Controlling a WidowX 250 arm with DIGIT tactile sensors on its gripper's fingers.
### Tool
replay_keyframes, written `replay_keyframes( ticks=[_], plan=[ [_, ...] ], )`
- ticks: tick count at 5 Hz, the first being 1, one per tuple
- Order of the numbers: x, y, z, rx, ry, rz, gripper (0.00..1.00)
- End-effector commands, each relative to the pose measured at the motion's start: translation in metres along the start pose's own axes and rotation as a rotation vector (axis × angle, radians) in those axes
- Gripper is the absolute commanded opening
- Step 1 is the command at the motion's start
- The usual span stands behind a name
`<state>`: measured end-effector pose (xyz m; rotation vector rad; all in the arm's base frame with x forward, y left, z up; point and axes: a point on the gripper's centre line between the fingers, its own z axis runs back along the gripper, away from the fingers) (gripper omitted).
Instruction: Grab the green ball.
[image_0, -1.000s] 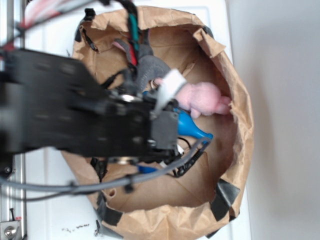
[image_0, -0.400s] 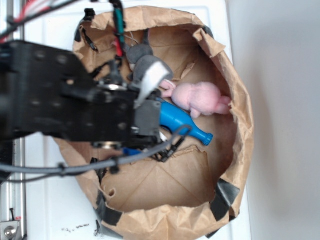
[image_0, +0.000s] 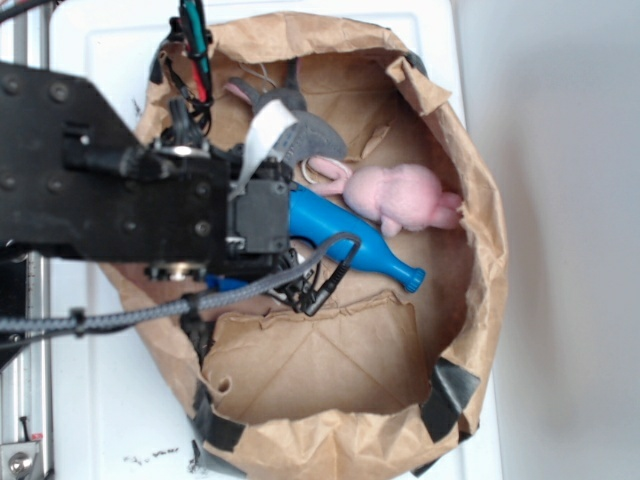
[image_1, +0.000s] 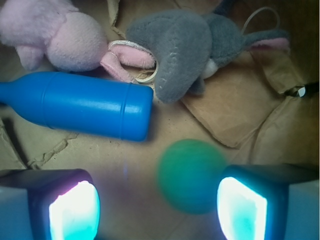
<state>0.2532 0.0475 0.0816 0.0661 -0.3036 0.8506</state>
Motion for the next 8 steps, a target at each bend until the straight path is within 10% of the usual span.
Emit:
replay_keyframes(
  ticks=[1, 4, 6, 8],
  plan=[
    [0.003, -0.012, -0.01, -0.021, -0.013, 0.0, 1.0],
    [-0.001, -0.002, 0.0, -0.035, -0.062, -0.091, 1.0],
    [0.014, 0.007, -0.007, 0.084, -0.201, -0.333, 1.0],
    [0.04, 0.005, 0.001, 0.14, -0.094, -0.421, 1.0]
  ],
)
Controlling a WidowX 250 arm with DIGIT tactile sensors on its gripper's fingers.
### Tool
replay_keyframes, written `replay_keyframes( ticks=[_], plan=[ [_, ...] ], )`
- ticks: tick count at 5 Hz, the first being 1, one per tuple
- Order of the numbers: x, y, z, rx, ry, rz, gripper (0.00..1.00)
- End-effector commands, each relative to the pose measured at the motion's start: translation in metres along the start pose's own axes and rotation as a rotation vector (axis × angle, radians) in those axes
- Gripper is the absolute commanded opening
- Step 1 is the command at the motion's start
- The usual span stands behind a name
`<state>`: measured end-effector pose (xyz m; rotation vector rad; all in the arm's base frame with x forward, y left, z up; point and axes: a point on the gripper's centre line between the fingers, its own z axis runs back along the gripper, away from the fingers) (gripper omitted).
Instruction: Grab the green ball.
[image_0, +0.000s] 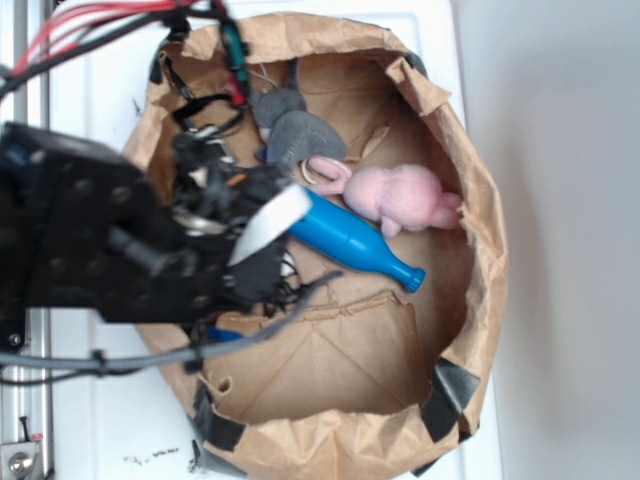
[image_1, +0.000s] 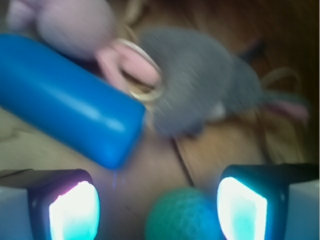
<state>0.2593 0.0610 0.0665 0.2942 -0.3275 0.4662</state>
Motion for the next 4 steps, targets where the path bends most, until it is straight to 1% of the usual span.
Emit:
replay_keyframes(
  ticks=[1, 2, 3, 4],
  plan=[
    [0.028, 0.014, 0.009, 0.008, 0.015, -0.04, 1.0],
    [0.017, 0.019, 0.014, -0.016, 0.005, -0.077, 1.0],
    [0.017, 0.023, 0.017, -0.025, 0.019, -0.116, 1.0],
    [0.014, 0.032, 0.023, -0.08, 0.097, -0.239, 1.0]
  ],
)
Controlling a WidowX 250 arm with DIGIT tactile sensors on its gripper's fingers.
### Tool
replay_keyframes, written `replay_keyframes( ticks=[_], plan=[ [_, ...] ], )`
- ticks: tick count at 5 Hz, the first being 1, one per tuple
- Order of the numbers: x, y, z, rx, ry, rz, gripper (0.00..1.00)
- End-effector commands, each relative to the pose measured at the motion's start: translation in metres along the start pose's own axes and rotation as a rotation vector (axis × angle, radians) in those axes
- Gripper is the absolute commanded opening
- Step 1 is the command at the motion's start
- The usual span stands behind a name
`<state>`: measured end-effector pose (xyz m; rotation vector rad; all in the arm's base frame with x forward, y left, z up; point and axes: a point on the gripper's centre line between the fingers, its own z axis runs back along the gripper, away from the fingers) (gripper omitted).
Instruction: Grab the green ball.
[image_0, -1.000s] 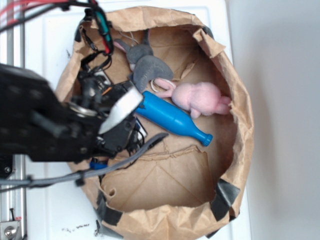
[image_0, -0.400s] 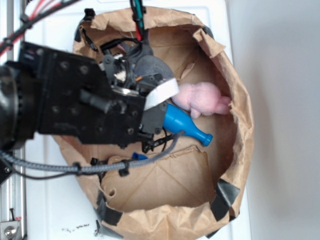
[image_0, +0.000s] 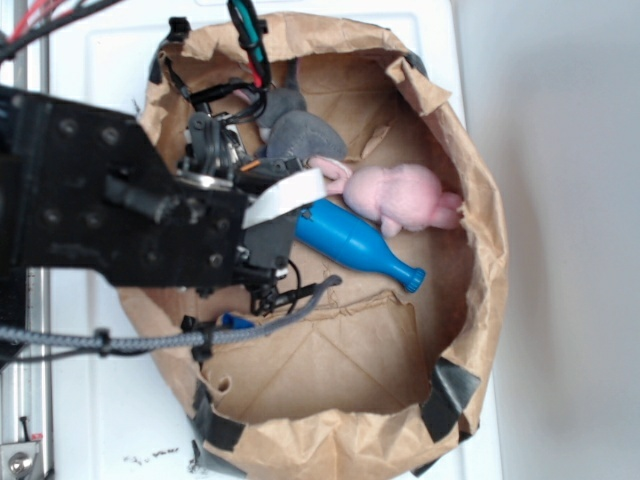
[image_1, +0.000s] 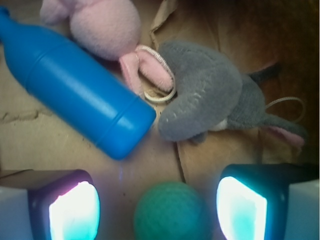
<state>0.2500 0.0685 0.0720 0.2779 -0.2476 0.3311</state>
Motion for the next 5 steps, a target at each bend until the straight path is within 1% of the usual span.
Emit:
replay_keyframes(
  ticks=[1, 2, 3, 4, 5],
  plan=[
    [0.013, 0.03, 0.021, -0.103, 0.091, -0.161, 1.0],
    [0.012, 0.029, 0.005, -0.094, 0.103, -0.155, 1.0],
    [0.002, 0.02, -0.012, -0.06, 0.057, -0.149, 1.0],
    [-0.007, 0.01, -0.017, -0.055, 0.047, -0.128, 1.0],
    [-0.014, -0.003, -0.022, -0.059, 0.024, -0.113, 1.0]
  ],
)
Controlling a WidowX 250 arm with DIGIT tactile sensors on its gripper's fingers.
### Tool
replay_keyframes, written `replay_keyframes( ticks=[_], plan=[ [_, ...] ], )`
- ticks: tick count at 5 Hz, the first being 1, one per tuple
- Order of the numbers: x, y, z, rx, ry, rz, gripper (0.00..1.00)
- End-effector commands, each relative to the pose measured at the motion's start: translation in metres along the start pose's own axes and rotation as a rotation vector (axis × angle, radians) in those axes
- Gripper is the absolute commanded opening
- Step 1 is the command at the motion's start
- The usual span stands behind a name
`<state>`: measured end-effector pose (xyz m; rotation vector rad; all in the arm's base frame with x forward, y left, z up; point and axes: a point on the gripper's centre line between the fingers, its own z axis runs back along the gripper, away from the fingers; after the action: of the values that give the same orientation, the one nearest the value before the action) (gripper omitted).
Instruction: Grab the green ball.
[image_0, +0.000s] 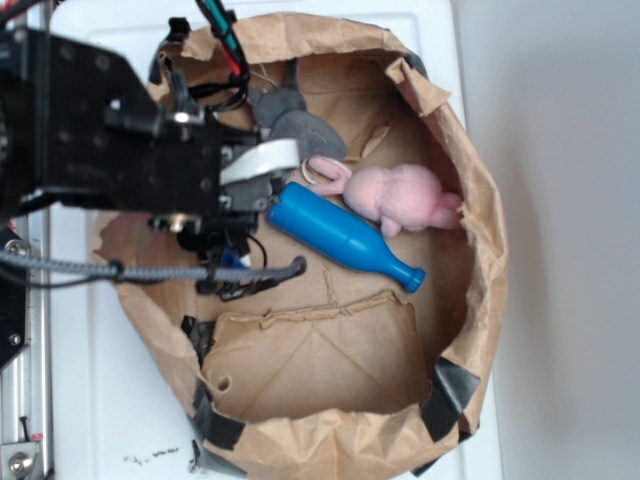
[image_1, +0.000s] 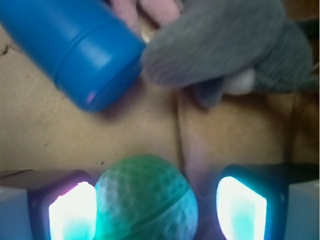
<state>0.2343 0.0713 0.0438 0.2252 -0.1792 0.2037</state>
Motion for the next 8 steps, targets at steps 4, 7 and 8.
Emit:
replay_keyframes(
  ticks=[4, 7, 8],
  plan=[
    [0.012, -0.009, 0.022, -0.044, -0.033, 0.114, 0.0],
    [0.042, -0.036, 0.129, -0.221, -0.005, 0.232, 0.0],
    [0.057, -0.039, 0.136, -0.218, 0.004, 0.252, 0.0]
  ],
)
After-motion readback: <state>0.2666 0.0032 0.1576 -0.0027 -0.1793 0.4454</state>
